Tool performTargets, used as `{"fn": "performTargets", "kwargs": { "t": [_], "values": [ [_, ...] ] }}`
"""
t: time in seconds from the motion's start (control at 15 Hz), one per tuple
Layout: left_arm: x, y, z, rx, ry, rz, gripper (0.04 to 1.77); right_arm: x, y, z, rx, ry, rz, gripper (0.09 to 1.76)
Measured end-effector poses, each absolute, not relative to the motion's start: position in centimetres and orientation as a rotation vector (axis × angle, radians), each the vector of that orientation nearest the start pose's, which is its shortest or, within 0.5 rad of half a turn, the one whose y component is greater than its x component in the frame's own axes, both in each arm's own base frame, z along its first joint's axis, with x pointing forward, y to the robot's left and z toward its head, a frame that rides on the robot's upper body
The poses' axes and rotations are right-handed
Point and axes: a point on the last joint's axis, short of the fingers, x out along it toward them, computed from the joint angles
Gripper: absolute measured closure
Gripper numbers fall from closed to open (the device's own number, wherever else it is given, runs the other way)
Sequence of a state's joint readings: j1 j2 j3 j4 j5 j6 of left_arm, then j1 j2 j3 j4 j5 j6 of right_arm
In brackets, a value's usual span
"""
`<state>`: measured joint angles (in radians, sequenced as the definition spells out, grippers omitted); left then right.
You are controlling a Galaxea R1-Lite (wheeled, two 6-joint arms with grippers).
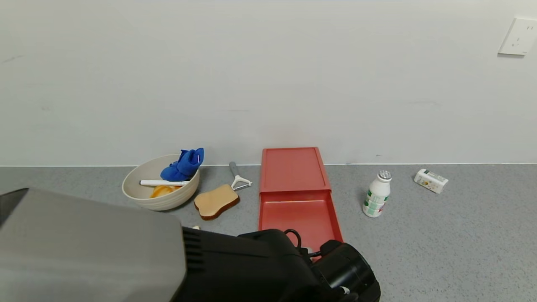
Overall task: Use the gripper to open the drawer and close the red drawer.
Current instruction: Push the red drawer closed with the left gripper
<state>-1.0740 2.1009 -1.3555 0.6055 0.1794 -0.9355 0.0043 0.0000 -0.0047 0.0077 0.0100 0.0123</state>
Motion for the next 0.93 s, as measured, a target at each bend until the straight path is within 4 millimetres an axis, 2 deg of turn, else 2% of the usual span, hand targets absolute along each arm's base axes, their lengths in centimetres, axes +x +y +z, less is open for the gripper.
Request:
{"fn": "performTargets", "kwargs": {
  "t": [0.4,0.93],
  "values": [
    [17.5,-31.7,8.7,0.029,1.295,-0.134,0.09,-2.3,0.0,7.6,0.012,0.002,0.015,0.14],
    [19.0,-32.0,8.3,0.017,1.251,-0.093,0.09,-2.3,0.0,7.6,0.017,0.001,0.015,0.14]
  ]
}}
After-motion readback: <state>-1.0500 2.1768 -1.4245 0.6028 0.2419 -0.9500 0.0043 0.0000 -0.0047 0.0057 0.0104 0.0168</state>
